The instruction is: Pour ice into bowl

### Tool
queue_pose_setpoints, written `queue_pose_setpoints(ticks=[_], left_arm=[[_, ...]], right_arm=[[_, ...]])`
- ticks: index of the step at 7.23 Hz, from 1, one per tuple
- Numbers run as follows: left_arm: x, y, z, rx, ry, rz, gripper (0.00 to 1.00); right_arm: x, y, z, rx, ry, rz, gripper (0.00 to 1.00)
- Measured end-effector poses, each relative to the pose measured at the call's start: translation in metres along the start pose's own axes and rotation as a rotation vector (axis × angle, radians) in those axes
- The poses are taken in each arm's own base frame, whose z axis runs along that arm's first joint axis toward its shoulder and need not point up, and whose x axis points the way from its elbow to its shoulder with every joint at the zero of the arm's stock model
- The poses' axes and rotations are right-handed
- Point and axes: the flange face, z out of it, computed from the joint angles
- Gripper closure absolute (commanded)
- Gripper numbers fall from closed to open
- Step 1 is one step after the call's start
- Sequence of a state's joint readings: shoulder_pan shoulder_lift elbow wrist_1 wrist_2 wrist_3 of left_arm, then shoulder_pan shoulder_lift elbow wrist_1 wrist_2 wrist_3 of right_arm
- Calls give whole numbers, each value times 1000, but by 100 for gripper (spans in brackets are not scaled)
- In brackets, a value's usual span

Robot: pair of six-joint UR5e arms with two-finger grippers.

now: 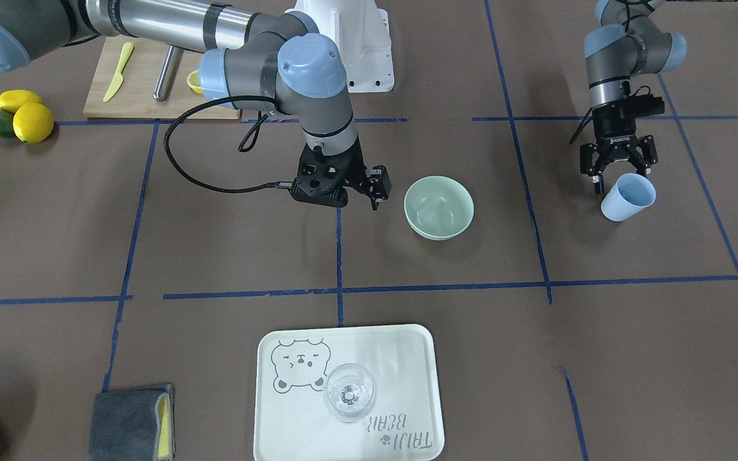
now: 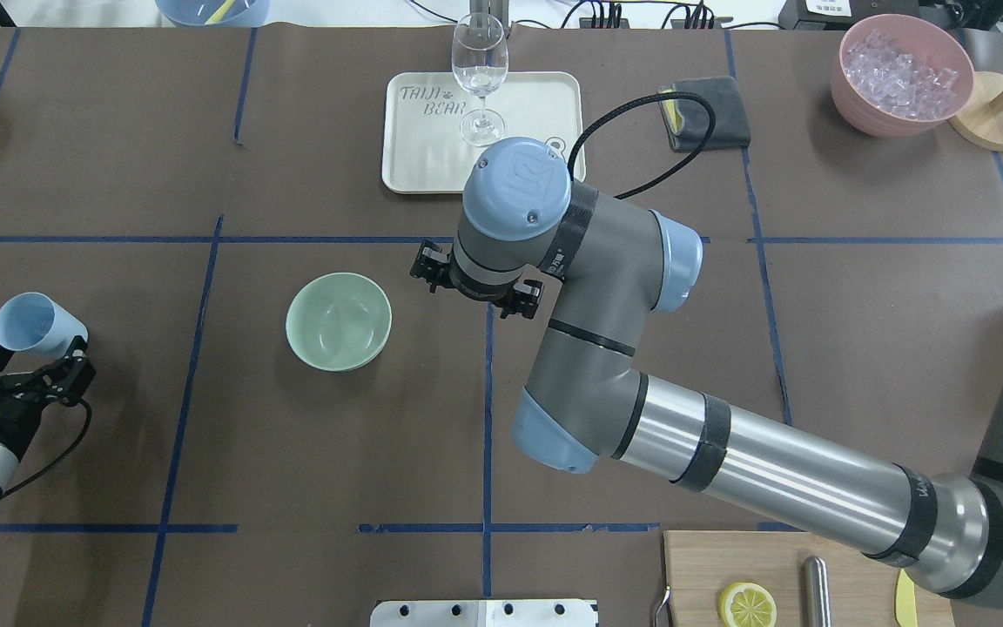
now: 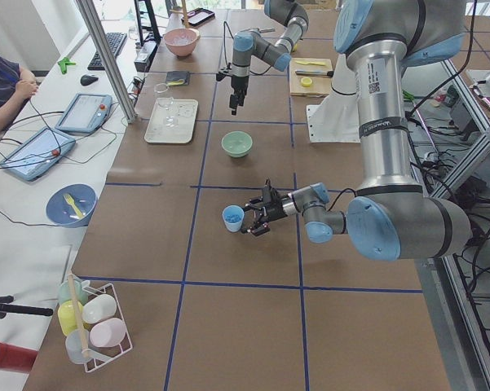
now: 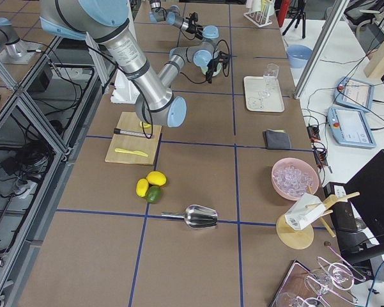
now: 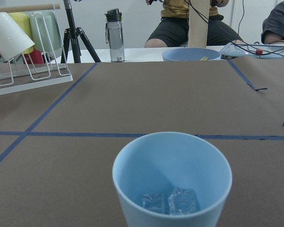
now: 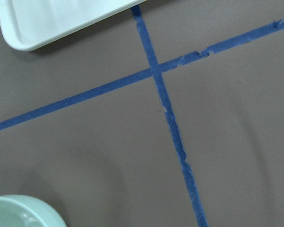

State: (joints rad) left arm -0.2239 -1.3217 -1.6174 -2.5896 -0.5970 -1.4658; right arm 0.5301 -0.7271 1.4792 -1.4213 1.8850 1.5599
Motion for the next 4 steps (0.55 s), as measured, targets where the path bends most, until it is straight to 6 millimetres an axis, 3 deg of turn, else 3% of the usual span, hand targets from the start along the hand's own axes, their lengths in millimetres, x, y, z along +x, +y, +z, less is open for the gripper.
queue_pose_setpoints(ticks=[2,4], left_arm=[[9,1,22,27,-22,14,2],[6,-2,32,41,-37,23,3]], right_arm=[[7,-11,-1,12,5,-1,0],[4,-14,-6,16,-2,-2,0]])
